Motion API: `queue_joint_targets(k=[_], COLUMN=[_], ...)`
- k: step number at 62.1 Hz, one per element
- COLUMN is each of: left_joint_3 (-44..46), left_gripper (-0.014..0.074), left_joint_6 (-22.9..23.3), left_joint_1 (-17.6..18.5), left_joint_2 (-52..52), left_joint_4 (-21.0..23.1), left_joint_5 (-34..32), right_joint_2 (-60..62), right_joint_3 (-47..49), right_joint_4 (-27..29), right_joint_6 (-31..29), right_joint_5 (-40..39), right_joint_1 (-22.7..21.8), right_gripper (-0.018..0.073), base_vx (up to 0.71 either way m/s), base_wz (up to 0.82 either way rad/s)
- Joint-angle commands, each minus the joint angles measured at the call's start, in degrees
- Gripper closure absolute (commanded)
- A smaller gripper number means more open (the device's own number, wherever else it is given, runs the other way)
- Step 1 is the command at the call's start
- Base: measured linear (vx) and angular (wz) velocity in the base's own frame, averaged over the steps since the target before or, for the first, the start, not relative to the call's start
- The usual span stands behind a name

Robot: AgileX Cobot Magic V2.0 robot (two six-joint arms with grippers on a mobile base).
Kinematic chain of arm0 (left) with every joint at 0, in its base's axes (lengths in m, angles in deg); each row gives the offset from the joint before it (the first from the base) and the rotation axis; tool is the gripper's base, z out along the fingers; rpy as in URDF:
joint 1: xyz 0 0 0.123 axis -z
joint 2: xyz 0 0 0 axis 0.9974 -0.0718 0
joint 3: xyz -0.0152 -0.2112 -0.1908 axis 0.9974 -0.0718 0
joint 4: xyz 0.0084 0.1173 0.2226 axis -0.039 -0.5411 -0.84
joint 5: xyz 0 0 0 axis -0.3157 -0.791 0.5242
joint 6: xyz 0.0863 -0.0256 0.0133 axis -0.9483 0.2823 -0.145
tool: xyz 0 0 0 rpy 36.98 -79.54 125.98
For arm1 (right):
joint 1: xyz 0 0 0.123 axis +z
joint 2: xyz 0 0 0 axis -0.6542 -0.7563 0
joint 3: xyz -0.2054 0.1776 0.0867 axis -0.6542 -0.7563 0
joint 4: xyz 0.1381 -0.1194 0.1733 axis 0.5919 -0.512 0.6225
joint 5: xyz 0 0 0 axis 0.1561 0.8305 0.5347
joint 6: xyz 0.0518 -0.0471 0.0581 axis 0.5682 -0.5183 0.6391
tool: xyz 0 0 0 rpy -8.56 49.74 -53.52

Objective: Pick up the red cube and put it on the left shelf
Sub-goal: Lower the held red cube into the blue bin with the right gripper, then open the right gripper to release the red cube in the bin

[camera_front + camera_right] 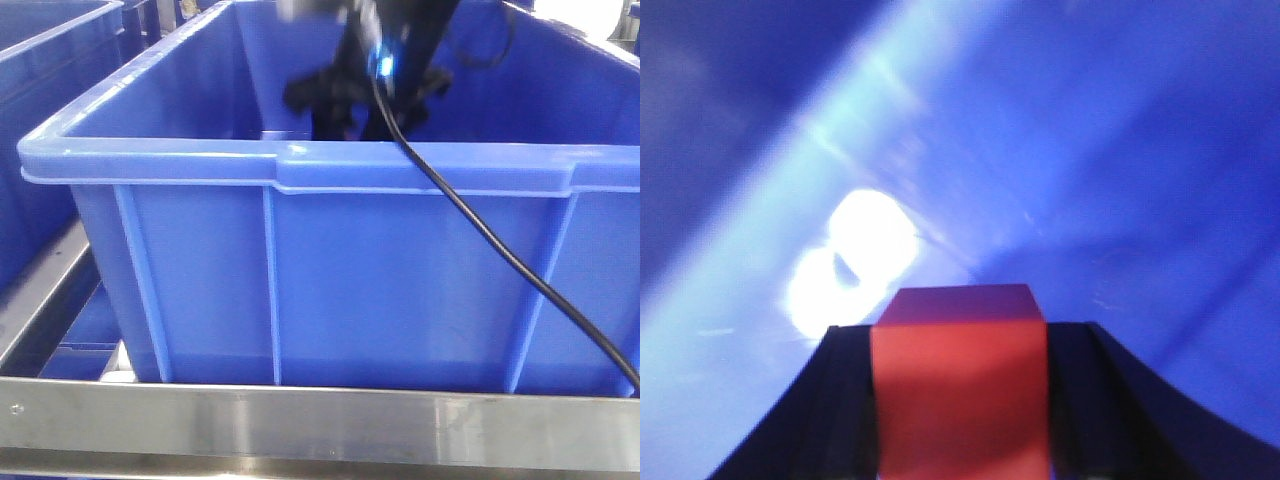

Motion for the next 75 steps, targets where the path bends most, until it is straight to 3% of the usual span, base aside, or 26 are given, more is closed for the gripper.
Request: queue_joint_targets(k=[1,19,36,51,66,75], left_joint_3=[-1.36,-1.36,-1.36,-1.36,-1.36,-1.36], left_gripper=[0.0495,0.0495,0.0495,0.0495,0.0495,0.0495], left_joint_6=[0.31,0.31,0.31,0.31,0.31,0.31], left_joint_1=[0.31,0.31,0.31,0.31,0.31,0.31], left_joint_2=[0.7,0.7,0.7,0.7,0.7,0.7], left_joint_4=[0.21,0.21,0.21,0.21,0.21,0.21], left_joint_5=[-5.07,-5.07,-5.07,-5.07,-5.07,-5.07], right_joint_2=[1.61,0.23,0.23,1.05,5.73,9.93], right_joint_3=[2.2,2.15,2.15,2.15,2.15,1.82], right_joint_4=[-1.45,-3.37,-3.44,-3.44,-3.44,-3.49], right_joint_6=[-0.15,-0.15,-0.15,-0.15,-0.15,-0.2], right_joint_5=[-1.74,-1.59,-0.15,1.32,1.64,1.52], right_joint_1=[-0.05,-0.05,-0.05,-0.05,-0.05,-0.05], right_gripper=[0.0412,0.0391,0.0142,0.0042,0.0038,0.0146], base_vx=[0.0,0.0,0.0,0.0,0.0,0.0], base_wz=[0.0,0.0,0.0,0.0,0.0,0.0])
